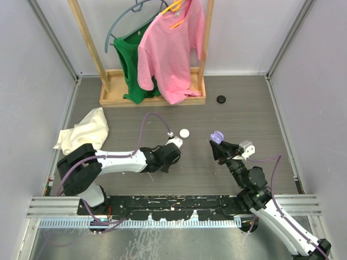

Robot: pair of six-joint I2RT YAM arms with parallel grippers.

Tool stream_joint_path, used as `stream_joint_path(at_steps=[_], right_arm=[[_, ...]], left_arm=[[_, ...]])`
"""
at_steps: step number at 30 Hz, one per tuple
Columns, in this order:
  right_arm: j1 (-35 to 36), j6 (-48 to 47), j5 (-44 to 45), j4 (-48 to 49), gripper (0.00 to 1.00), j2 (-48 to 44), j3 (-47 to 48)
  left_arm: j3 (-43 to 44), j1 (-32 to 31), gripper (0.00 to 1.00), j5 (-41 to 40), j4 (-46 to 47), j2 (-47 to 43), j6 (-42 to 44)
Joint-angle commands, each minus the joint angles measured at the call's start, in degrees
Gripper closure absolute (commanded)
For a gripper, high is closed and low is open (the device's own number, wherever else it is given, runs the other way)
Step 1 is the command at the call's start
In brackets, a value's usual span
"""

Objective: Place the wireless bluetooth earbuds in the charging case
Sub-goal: Pick up the earbud from the center of the board.

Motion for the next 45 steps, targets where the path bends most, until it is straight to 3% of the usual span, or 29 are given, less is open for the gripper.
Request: stream_joint_path(at_steps=[1, 8, 22, 32, 45], right_arm=[[0.15, -0.09, -0.46, 3.62, 0.99, 0.2, -0.69], [0.15, -0.01, -0.42, 3.76, 0.99, 0.29, -0.83], [0.11, 0.25, -0.6, 4.06, 0.99, 0.7, -0.86], [0.1, 0.26, -0.75, 3.98, 0.99, 0.73, -0.78], [0.16, 0.22, -0.75, 4.22, 0.99, 1.47, -0.69]], left_arm=[[-0.49, -0.27, 0.74, -0.91, -2.94, -2.32, -1.86], [1.54, -0.27, 0.67, -2.43, -8.14, -3.73, -6.18], [9.1, 0.5, 0.41, -4.11, -21.94, -3.18, -24.08], [10.24, 4.33, 0.47, 0.73, -21.2, 1.27, -28.7], [7.91, 6.49, 0.58, 5.22, -18.19, 0.19, -25.88]])
